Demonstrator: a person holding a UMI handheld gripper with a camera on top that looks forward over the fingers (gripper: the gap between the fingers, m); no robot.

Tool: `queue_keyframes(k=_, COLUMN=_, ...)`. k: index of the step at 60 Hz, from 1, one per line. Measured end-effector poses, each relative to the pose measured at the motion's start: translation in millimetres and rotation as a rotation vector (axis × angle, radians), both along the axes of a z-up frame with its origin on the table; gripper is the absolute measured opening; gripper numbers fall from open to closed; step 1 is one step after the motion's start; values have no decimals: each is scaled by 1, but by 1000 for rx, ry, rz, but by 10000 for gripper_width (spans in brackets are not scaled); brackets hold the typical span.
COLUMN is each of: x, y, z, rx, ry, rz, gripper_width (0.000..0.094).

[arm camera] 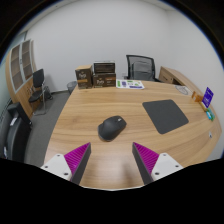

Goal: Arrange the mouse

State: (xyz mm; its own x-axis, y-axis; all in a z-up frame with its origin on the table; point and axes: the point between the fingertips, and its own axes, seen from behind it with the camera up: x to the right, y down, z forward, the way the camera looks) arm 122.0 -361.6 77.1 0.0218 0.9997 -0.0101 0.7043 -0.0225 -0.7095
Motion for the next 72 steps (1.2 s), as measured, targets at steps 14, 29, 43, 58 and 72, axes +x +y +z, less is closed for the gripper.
queue_keyframes(k=14, x=-33, y=-13, z=-37, rx=-4, ry=-3, rz=-1, gripper_width=861)
queue_keyframes(k=29, x=-65, y=-14, z=-69, rx=15, ry=-26, rz=4, gripper_width=860)
queue_keyframes(k=43, x=-92, y=-13, z=-86, rx=5, ry=-41, rz=5, gripper_width=862)
queue_keyframes(k=58, x=-119, y=-7, z=-88, rx=9, ry=-37, rz=10, gripper_width=862)
queue_keyframes(k=72, x=-140, y=-10, z=-88, rx=5, ry=-35, rz=23, gripper_width=871)
